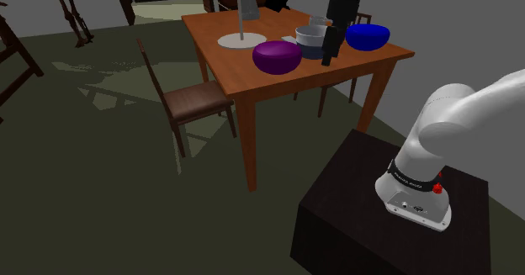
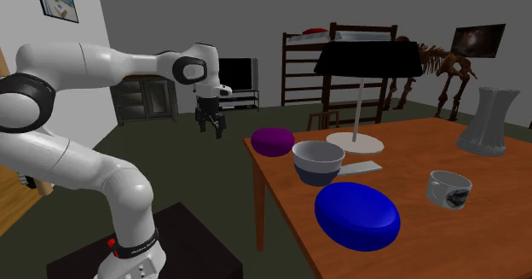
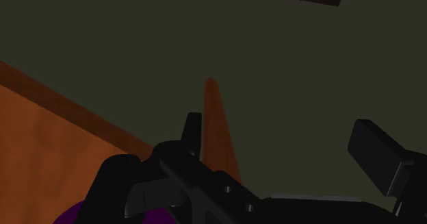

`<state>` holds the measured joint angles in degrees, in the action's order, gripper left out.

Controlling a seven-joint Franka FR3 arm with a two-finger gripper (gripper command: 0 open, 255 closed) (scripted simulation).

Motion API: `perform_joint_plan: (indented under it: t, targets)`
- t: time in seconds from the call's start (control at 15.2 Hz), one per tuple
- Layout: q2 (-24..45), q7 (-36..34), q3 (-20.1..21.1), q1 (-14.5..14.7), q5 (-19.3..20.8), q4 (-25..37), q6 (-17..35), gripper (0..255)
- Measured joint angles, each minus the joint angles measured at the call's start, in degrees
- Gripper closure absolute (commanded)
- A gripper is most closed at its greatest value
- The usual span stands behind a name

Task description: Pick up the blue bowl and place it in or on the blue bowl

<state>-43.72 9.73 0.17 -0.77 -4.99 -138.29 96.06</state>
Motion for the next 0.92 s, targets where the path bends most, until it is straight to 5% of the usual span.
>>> perform_joint_plan:
  t: [0.92]
  targets:
    - [23.1, 2.6, -3.6, -5.4, 9.4, 15.9, 5.7, 0]
